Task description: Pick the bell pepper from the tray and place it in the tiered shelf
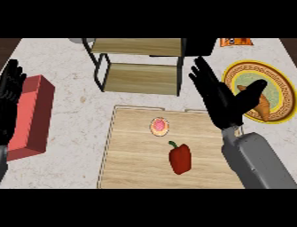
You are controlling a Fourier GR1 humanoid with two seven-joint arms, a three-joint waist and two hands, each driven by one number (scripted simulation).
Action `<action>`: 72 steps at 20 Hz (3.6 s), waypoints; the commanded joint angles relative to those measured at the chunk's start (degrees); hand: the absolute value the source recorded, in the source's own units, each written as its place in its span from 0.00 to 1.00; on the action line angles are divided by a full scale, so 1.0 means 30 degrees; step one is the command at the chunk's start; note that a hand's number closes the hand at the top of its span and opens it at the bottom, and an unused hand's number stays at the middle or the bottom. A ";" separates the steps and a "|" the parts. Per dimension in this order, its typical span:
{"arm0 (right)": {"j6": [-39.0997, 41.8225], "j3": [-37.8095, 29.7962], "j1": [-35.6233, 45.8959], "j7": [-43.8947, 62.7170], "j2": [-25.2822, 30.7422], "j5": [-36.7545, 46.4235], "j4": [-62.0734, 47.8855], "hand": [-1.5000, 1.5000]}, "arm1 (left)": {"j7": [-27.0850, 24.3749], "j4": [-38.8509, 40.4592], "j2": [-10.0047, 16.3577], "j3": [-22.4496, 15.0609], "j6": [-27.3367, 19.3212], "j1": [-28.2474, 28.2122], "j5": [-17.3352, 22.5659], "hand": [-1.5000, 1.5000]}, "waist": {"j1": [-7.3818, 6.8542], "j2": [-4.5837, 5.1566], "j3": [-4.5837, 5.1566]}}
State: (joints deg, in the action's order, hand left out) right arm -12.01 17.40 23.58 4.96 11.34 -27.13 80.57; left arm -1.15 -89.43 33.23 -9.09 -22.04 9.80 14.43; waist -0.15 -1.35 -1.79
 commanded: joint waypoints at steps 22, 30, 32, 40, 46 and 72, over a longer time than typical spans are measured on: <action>-0.1135 0.1230 -0.9626 0.7692 1.3262 0.9630 1.4848 0.00 | 0.4434 0.3504 -0.3109 -0.1268 0.2970 -0.2884 0.3256 0.50 | 0.0350 0.0367 0.0635; 0.0505 0.3874 -0.5974 1.7865 1.3532 1.1819 1.9076 0.00 | 0.4073 0.4838 -0.3541 -0.1126 0.3184 -0.2163 0.2672 0.50 | -0.0196 0.0471 0.0683; 0.0332 0.4763 -0.4818 2.0493 1.2703 1.3356 1.8857 0.00 | 0.4849 0.4035 -0.3275 -0.0953 0.3488 -0.2266 0.3138 0.50 | -0.0349 0.0431 0.0683; 0.2413 0.7502 -0.0019 2.4945 0.8809 1.6622 1.4948 0.00 | 0.4435 0.4919 -0.3685 -0.0837 0.3593 -0.1804 0.2733 0.50 | -0.0358 0.0430 0.0694; 0.3411 0.8897 0.0665 2.6050 0.5830 1.7483 1.1706 0.00 | 0.4379 0.4160 -0.3755 -0.0847 0.3779 -0.2588 0.2827 0.50 | -0.0347 0.0370 0.0659; 0.5813 0.9236 -0.1124 2.5510 -0.2024 2.5458 0.4586 0.00 | 0.4846 0.4662 -0.4571 -0.0298 0.3587 -0.1818 0.2010 0.50 | 0.0099 0.0416 0.0612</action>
State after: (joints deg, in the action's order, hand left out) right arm 3.01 44.82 20.29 69.79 9.52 45.78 96.82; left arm 12.73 -75.48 20.79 -9.49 -10.49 3.66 21.20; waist 0.10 -0.15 0.03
